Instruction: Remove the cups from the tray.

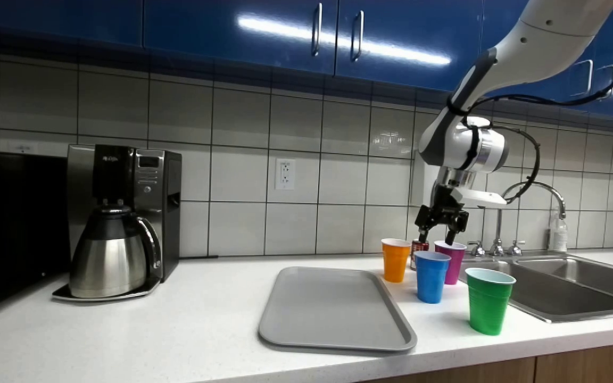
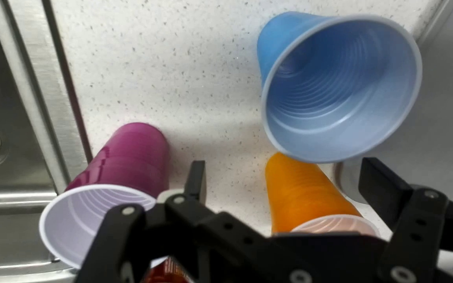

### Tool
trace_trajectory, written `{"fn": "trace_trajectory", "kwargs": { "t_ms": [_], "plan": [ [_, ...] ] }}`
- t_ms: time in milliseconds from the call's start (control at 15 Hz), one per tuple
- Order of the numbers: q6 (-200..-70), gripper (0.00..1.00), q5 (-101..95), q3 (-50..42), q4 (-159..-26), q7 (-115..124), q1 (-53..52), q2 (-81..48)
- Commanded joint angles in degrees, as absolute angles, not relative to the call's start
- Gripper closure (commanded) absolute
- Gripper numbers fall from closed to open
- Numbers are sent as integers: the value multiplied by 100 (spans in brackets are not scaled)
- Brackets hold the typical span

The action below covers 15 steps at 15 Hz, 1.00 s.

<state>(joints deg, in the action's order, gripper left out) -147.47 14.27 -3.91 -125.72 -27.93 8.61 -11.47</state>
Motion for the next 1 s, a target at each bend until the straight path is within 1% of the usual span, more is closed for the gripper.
{"fn": "trace_trajectory", "kwargs": {
  "t_ms": [0, 467, 867, 933],
  "plan": [
    [-14738, 0, 1489, -243, -12732, -2848, 937, -786],
    [-14857, 0, 1376, -203, -13199, -2701, 700, -123],
    [-14946, 0, 1235, -201, -13920, -2339, 356, 722],
    [-14809, 0, 1381, -296, -13477, -2596, 361, 234]
  ]
}}
